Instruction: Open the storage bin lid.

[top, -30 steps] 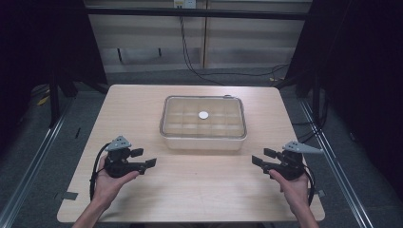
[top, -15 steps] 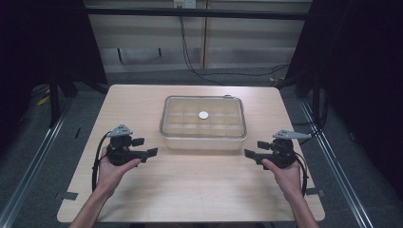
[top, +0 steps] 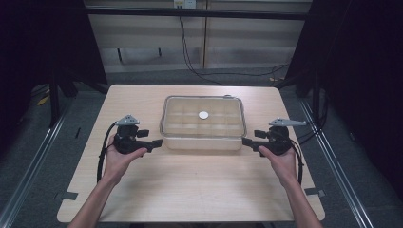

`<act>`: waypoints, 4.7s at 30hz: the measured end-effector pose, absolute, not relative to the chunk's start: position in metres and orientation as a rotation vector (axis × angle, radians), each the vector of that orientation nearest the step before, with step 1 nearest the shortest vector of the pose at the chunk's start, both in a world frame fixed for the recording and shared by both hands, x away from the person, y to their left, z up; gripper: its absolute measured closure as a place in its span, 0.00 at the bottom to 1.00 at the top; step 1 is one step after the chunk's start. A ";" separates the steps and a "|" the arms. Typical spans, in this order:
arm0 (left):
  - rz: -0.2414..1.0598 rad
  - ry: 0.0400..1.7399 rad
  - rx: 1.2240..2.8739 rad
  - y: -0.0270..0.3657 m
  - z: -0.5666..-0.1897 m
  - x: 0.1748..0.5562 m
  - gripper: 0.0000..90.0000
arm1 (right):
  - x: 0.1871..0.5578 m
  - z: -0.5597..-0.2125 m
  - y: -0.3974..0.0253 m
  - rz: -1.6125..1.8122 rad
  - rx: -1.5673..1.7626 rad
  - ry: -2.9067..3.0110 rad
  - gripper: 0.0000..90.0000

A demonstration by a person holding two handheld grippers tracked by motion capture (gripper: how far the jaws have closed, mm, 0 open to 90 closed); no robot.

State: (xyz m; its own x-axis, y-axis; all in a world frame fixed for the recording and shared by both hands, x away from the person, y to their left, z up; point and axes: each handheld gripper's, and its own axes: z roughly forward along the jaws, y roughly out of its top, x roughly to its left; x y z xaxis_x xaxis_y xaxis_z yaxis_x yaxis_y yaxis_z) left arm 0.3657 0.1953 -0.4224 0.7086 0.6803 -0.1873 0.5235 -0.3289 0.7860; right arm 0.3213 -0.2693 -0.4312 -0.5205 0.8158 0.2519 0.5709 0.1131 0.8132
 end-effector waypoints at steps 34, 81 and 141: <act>0.160 1.026 1.950 0.173 -0.432 0.428 0.19 | 0.397 -0.433 -0.256 1.289 1.491 2.220 0.22; 0.001 1.011 2.003 0.154 -0.449 0.444 0.24 | 0.411 -0.450 -0.247 1.235 1.621 2.159 0.27; 0.144 0.894 1.881 0.165 -0.435 0.417 0.62 | 0.374 -0.437 -0.263 1.443 1.545 2.031 0.58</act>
State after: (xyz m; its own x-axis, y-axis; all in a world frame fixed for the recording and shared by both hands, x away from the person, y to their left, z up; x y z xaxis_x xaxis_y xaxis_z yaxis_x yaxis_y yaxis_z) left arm 0.4167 0.1651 -0.4353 0.7191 0.6364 -0.2791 0.5162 -0.2203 0.8277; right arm 0.3739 -0.2632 -0.4367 -0.4287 0.8250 0.3683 0.6194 -0.0283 0.7846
